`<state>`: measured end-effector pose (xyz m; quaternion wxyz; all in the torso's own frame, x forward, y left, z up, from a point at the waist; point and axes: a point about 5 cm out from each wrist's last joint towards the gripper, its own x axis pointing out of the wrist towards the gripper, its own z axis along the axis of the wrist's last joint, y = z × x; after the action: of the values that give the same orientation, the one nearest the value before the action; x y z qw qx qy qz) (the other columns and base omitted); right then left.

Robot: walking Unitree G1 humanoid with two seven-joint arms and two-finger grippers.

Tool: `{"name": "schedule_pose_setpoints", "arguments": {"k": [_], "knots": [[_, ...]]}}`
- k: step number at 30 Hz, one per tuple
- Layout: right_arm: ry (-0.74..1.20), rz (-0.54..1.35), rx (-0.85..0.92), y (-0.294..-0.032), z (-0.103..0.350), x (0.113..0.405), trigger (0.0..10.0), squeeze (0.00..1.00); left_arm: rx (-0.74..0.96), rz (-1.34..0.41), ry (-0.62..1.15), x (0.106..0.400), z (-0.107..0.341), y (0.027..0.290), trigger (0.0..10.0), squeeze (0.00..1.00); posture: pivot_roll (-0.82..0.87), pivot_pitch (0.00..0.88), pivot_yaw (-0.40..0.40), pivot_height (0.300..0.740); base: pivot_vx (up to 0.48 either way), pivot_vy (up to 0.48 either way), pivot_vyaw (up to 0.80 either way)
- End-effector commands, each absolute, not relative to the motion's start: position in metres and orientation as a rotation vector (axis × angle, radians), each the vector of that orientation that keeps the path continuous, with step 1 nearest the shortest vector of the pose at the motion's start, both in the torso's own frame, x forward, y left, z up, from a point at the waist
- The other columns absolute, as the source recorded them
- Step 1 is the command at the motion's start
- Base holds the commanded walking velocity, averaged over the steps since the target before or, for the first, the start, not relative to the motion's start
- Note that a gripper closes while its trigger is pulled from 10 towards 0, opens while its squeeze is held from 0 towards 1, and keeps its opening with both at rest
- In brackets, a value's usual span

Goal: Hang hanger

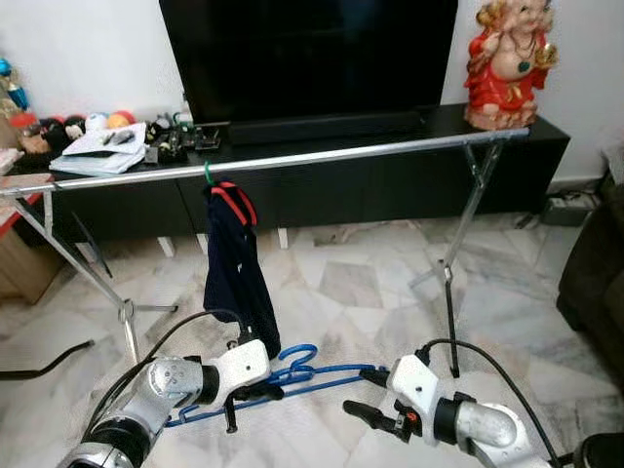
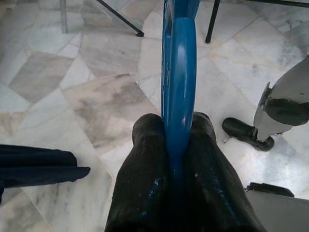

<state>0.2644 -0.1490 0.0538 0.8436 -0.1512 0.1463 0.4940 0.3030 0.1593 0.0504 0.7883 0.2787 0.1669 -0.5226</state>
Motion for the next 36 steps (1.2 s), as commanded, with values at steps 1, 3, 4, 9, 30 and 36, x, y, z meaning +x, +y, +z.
{"name": "schedule_pose_setpoints", "arguments": {"k": [1,3,4,9,30,36], "knots": [[0.25,1.122,-0.355,-0.141,0.066,0.268,10.0,0.0,0.62,-1.134,0.371,0.303,0.052,0.164,10.0,0.0,0.03,0.016,0.099,0.74,0.0,0.0,0.0],[0.247,1.145,-0.371,-0.14,0.068,0.268,10.0,0.0,0.62,-1.135,0.37,0.303,0.052,0.164,10.0,0.0,0.03,0.016,0.1,0.74,0.0,0.0,0.0],[0.241,1.177,-0.403,-0.14,0.07,0.27,10.0,0.0,0.625,-1.145,0.37,0.303,0.052,0.163,10.0,0.0,0.03,0.016,0.1,0.74,0.0,0.0,0.0],[0.248,1.273,-0.568,-0.143,0.073,0.276,10.0,0.0,0.651,-1.206,0.368,0.302,0.055,0.159,10.0,0.0,0.03,0.023,0.099,0.74,0.0,0.0,0.0],[0.205,1.378,-0.567,-0.13,0.086,0.299,10.0,0.0,0.815,-1.408,0.262,0.307,0.08,0.133,10.0,0.0,0.05,0.042,0.12,0.74,0.0,0.0,0.0],[0.215,1.395,-0.609,-0.129,0.084,0.301,10.0,0.71,0.826,-1.423,0.245,0.307,0.084,0.129,10.0,0.0,0.06,0.043,0.119,0.74,0.0,0.0,0.0]]}}
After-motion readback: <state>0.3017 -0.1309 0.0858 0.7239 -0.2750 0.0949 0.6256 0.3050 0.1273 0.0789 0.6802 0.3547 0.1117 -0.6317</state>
